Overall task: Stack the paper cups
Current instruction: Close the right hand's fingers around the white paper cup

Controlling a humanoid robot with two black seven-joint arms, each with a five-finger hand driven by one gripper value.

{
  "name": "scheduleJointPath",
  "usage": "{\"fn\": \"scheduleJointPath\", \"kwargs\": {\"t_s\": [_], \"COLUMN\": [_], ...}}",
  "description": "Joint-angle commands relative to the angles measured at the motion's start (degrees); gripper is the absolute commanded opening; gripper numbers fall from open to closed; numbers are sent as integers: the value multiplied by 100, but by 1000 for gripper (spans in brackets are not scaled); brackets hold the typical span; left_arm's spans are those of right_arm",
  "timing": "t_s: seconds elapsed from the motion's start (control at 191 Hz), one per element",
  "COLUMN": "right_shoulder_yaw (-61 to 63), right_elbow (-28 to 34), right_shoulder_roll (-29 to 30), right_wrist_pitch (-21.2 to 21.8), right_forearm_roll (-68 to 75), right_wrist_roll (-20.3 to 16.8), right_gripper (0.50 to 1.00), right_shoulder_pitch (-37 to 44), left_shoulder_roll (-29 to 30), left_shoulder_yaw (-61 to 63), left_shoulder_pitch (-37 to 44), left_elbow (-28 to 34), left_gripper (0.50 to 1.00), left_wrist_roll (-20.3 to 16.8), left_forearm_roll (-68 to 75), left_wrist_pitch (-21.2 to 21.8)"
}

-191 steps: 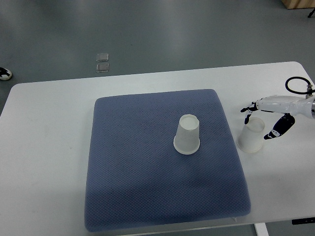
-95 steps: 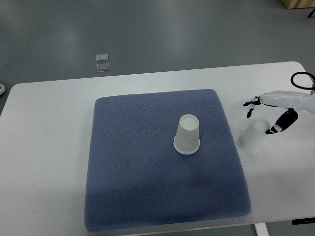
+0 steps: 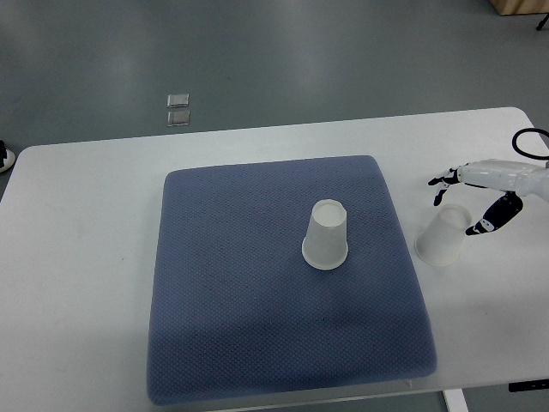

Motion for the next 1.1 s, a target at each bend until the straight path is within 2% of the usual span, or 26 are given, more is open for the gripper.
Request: {"fn": "scheduleJointPath", "kwargs": {"t_s": [0.0, 0.304, 0.666, 1.095], "right_shoulder_yaw": [8, -1, -1, -19], "right_elbow": [-56, -434, -618, -715], "right_shoulder_roll": [89, 440, 651, 660], "right_wrist_pitch": [-23, -462, -524, -436], "right_forearm_roll": [0, 0, 0, -9], "right_wrist_roll": [0, 0, 0, 0], "right_gripper": [913, 911, 893, 611], "right_shoulder_pitch": [-69, -412, -605, -614], "left_shoulder_roll": [0, 0, 0, 0], "left_shoulder_yaw": [0, 0, 0, 0], "left_shoulder_pitch": [0, 0, 0, 0], "left_elbow": [0, 0, 0, 0], "left_gripper": [1000, 1000, 1000, 1000], "left_wrist_roll": [0, 0, 0, 0], "left_forearm_roll": [-4, 5, -4, -4], "left_wrist_pitch": [1, 1, -8, 1]}}
